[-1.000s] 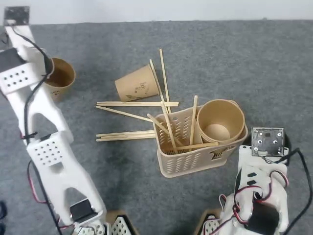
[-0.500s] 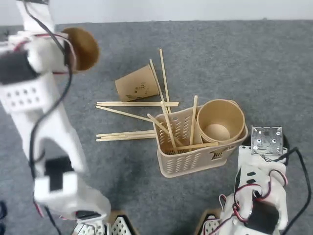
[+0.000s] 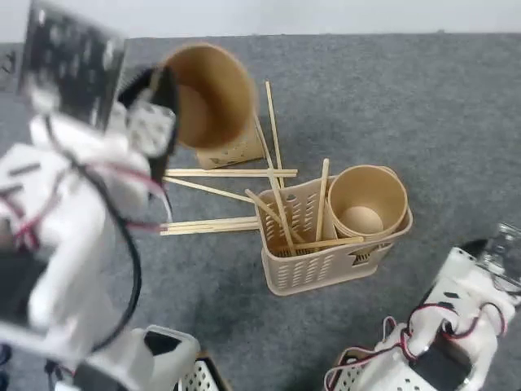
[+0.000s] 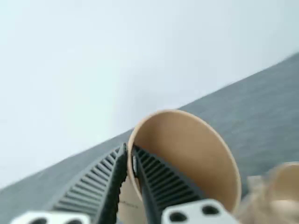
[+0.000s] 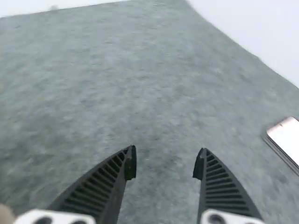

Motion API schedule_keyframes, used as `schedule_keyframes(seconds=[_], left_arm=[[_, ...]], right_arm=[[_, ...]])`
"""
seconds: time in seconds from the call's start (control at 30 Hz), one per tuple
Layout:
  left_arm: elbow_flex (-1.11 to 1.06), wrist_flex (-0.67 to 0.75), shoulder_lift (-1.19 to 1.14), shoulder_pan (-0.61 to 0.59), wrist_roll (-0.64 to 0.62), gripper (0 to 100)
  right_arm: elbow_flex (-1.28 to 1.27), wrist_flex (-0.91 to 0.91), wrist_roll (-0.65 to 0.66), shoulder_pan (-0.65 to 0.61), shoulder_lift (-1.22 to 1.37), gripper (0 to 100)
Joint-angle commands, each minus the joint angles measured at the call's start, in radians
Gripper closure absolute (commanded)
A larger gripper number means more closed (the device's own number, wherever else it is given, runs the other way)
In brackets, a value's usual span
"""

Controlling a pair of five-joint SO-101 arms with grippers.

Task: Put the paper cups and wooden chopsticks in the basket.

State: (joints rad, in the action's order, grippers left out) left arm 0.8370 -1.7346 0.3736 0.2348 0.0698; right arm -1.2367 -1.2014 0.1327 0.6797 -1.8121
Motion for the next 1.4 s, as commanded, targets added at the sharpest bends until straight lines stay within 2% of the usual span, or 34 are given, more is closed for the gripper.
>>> schedule_keyframes(seconds=[0.0,0.13,0.27,0.6,0.93,1.2,1.37], left_arm=[[0.002,0.023,0.035,0.187,-0.063,99],[-0.001,0.025,0.005,0.333,-0.103,99],[0.001,0.032,-0.049,0.400,-0.164,99],[-0.002,0.189,-0.169,0.657,-0.316,99],[-0.010,0.187,-0.316,0.641,-0.338,99],[-0.114,0.195,-0.368,0.503,-0.359,99],[-0.154,0.209,-0.370,0.494,-0.359,99]], right_arm=[[0.031,0.021,-0.026,0.051,-0.004,79.0],[0.011,0.022,-0.025,0.053,-0.004,79.0],[0.011,0.022,-0.021,0.053,-0.004,79.0],[-0.002,0.024,-0.021,0.050,-0.004,79.0],[-0.002,0.022,-0.021,0.050,-0.004,79.0],[-0.002,0.022,-0.021,0.050,-0.004,79.0],[0.000,0.022,-0.021,0.050,-0.004,79.0]])
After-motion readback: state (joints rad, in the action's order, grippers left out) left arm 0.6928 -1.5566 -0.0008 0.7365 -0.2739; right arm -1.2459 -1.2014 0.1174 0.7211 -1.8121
